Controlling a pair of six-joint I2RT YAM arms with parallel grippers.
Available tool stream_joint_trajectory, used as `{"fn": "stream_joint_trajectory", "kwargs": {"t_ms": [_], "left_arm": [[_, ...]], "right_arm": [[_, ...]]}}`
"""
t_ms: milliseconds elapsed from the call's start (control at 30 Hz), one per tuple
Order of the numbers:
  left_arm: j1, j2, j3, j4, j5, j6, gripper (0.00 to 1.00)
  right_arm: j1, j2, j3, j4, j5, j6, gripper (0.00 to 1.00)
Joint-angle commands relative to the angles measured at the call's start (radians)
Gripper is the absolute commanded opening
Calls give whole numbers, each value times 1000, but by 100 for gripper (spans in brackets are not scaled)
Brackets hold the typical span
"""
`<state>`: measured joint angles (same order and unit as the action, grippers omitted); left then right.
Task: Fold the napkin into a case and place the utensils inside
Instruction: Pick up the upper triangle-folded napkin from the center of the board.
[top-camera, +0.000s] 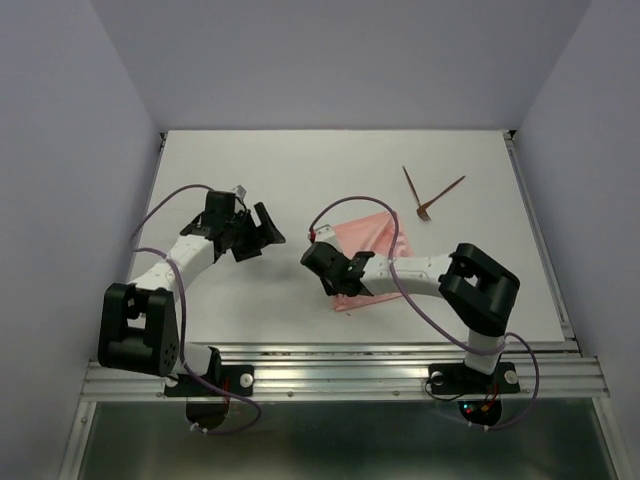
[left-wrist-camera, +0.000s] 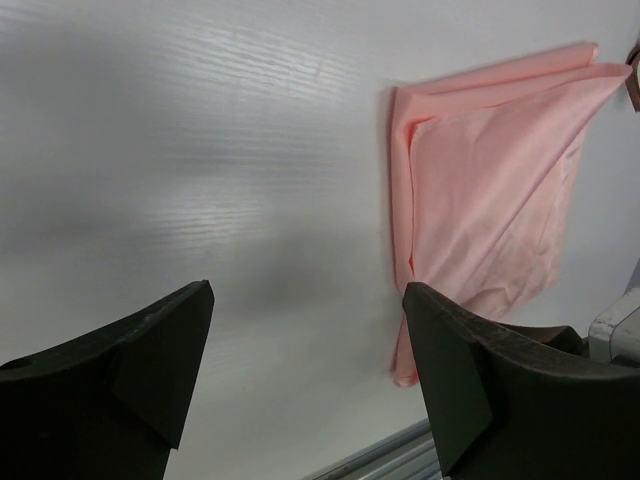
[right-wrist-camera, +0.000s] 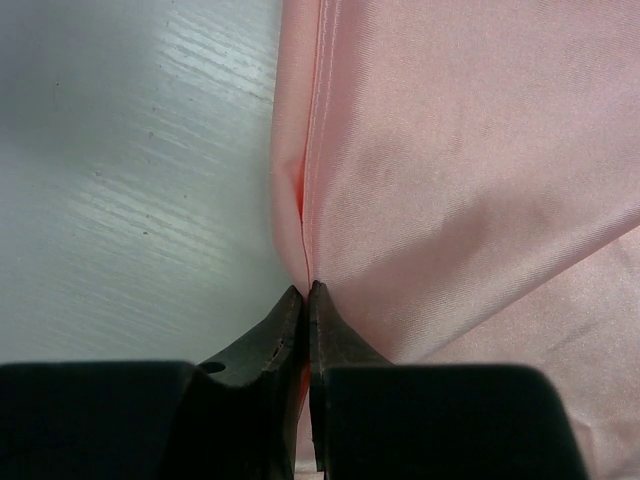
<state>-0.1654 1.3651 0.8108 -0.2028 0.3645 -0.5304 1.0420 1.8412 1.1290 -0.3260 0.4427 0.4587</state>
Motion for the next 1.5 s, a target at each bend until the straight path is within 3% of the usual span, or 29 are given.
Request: {"fn": "stream_joint_trajectory", "kwargs": {"t_ms": [0, 133, 467, 833, 1300, 1400, 1467], "left_arm": [[-65, 41, 5, 114, 60, -66, 90], [-134, 127, 24, 189, 86, -117, 90], [-163, 308, 30, 394, 180, -223, 86], [-184, 402, 57, 467, 199, -275, 80], [-206, 425, 71, 477, 148, -298, 53], [-213, 430, 85, 480, 145, -306, 40], [-214, 430, 91, 485, 139, -318, 16]], "right_arm": [[6, -57, -17, 93, 2, -31, 8], [6, -92, -40, 126, -19, -29, 8], [6, -160, -92, 166, -32, -32, 8], [6, -157, -84, 170, -48, -32, 8], [6, -175, -89, 170, -52, -35, 9], [6, -177, -92, 170, -59, -37, 10], [6, -180, -95, 168, -62, -37, 18]]}}
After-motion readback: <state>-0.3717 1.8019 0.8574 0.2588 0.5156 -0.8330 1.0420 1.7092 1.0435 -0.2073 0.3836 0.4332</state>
